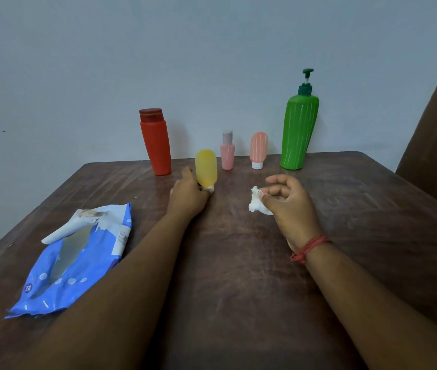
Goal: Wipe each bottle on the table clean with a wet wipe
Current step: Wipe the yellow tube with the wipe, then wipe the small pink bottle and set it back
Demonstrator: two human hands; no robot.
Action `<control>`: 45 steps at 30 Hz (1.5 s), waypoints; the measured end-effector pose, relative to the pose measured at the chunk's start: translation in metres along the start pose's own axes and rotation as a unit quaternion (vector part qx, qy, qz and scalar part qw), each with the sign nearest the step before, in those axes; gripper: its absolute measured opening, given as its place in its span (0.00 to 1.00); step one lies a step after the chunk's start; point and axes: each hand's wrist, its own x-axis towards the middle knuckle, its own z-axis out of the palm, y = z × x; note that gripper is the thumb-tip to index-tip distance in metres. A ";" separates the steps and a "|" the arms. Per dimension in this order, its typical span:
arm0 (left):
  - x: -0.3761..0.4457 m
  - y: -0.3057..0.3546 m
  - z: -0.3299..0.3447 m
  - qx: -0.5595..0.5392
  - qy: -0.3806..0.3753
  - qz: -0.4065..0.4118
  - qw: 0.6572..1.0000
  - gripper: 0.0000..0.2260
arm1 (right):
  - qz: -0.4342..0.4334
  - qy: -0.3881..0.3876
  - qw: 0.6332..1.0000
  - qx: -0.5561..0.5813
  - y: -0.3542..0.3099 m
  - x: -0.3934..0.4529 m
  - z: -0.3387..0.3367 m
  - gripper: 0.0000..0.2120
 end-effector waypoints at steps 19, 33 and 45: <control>0.080 -0.015 0.016 0.011 0.038 -0.014 0.999 0.31 | -0.015 -0.021 1.000 -0.012 0.015 0.020 0.011 0.12; 0.088 -0.015 0.015 0.024 0.022 -0.021 0.999 0.32 | -0.015 -0.036 0.999 -0.018 0.015 0.018 0.011 0.14; 0.063 -0.004 0.012 -0.016 0.078 -0.016 0.997 0.27 | -0.008 -0.039 0.999 -0.013 0.014 0.018 0.010 0.13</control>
